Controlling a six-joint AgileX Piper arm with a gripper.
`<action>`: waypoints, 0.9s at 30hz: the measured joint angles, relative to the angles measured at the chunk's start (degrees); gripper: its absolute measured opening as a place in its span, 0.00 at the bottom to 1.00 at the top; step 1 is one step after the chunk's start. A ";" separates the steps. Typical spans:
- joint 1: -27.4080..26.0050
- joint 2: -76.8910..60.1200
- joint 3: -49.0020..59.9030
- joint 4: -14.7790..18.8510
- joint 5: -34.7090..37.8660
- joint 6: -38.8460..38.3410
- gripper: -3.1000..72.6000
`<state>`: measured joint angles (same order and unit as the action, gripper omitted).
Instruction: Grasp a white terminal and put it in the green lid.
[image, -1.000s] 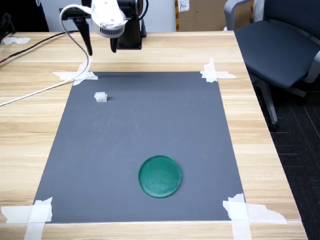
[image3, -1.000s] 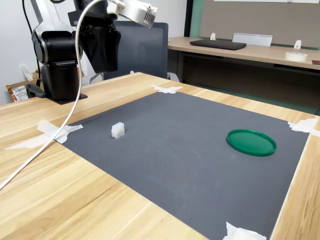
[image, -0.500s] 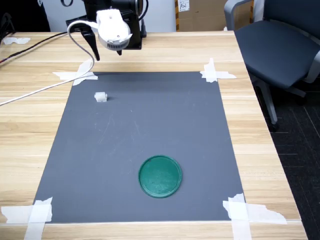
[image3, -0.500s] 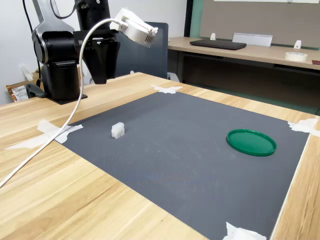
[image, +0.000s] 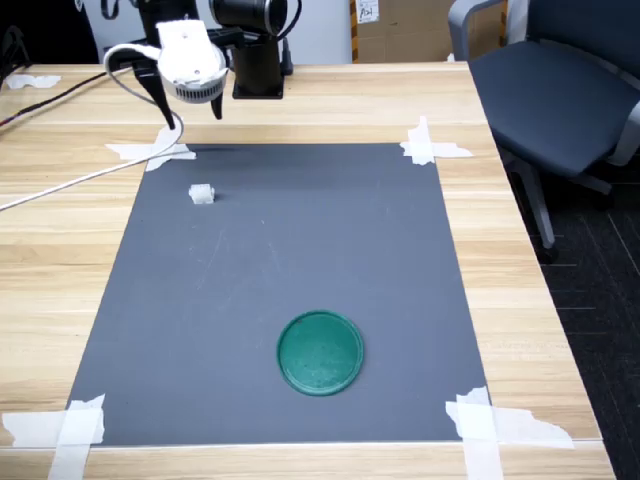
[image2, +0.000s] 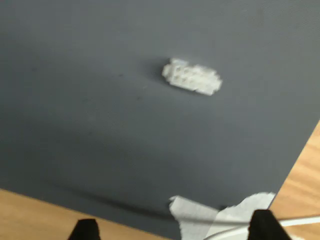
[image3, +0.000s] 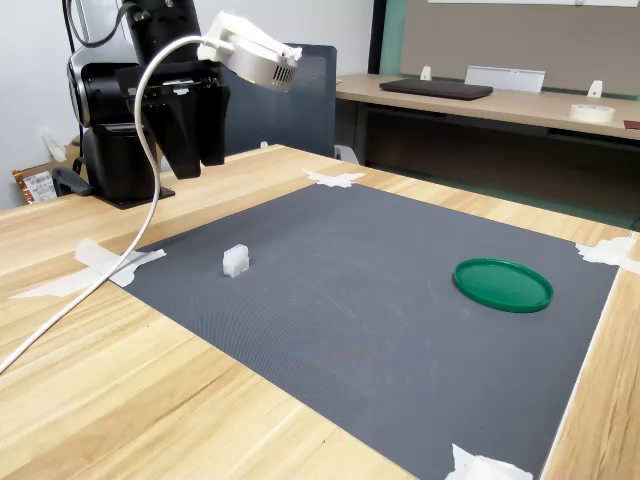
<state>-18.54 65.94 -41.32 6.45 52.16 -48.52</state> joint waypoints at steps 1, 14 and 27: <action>0.01 0.71 0.00 0.06 -0.38 -0.49 0.80; 0.01 8.94 0.00 0.60 -8.09 -4.05 0.80; 0.01 15.02 -2.45 2.93 -10.48 -7.54 0.79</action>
<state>-18.53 80.97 -43.77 9.39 41.68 -56.06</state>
